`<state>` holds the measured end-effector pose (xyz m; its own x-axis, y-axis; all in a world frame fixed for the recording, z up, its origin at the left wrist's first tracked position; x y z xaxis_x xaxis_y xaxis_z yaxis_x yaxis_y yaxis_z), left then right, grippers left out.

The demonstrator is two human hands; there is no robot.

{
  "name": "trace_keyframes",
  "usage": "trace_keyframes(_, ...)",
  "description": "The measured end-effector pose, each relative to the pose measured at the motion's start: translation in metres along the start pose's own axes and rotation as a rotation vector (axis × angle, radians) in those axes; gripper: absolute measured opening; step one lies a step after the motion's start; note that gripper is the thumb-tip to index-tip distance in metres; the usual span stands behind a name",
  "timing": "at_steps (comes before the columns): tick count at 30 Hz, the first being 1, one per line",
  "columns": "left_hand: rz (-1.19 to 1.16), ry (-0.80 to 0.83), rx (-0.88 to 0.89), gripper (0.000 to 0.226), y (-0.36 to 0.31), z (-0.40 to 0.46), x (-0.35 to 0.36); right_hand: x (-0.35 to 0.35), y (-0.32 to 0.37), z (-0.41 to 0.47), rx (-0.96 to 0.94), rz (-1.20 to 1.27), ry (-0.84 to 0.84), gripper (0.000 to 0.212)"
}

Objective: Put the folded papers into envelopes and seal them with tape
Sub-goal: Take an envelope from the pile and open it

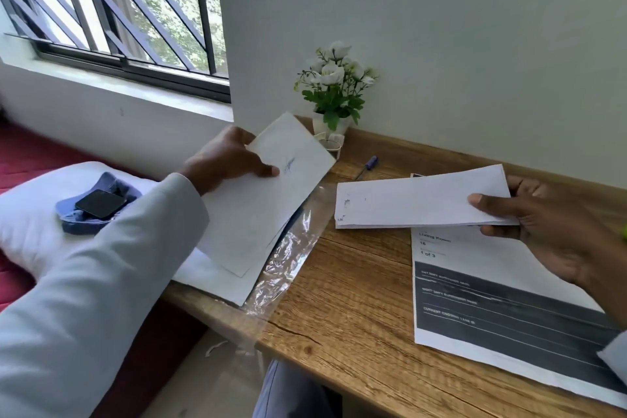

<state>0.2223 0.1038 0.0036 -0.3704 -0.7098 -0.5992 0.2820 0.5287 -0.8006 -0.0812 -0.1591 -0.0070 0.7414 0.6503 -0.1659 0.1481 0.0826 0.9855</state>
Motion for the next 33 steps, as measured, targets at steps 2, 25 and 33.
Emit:
trace_keyframes(2, -0.167, 0.061, 0.025, 0.034, -0.012, -0.005, -0.001, -0.010, 0.002, -0.003, -0.021, 0.015, -0.009, 0.038)
trace_keyframes(25, -0.574, 0.374, -0.065, 0.033, -0.109, -0.042, 0.167, -0.082, -0.028, -0.044, 0.050, -0.228, -0.356, 0.018)
trace_keyframes(33, -0.019, 0.694, 0.226, 0.026, -0.128, -0.054, 0.169, -0.087, -0.026, -0.043, 0.008, -0.486, -0.360, 0.050)
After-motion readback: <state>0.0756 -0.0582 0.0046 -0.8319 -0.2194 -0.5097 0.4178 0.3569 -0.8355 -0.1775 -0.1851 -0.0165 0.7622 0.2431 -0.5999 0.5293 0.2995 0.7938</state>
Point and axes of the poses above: each hand's wrist, its own z-axis towards the middle knuckle, its own x-axis out of the palm, y = z × x, the point moved 3 cm from there along z, towards the middle knuckle, and after that the axes turned 5 degrees about -y, right-handed, at the moved point
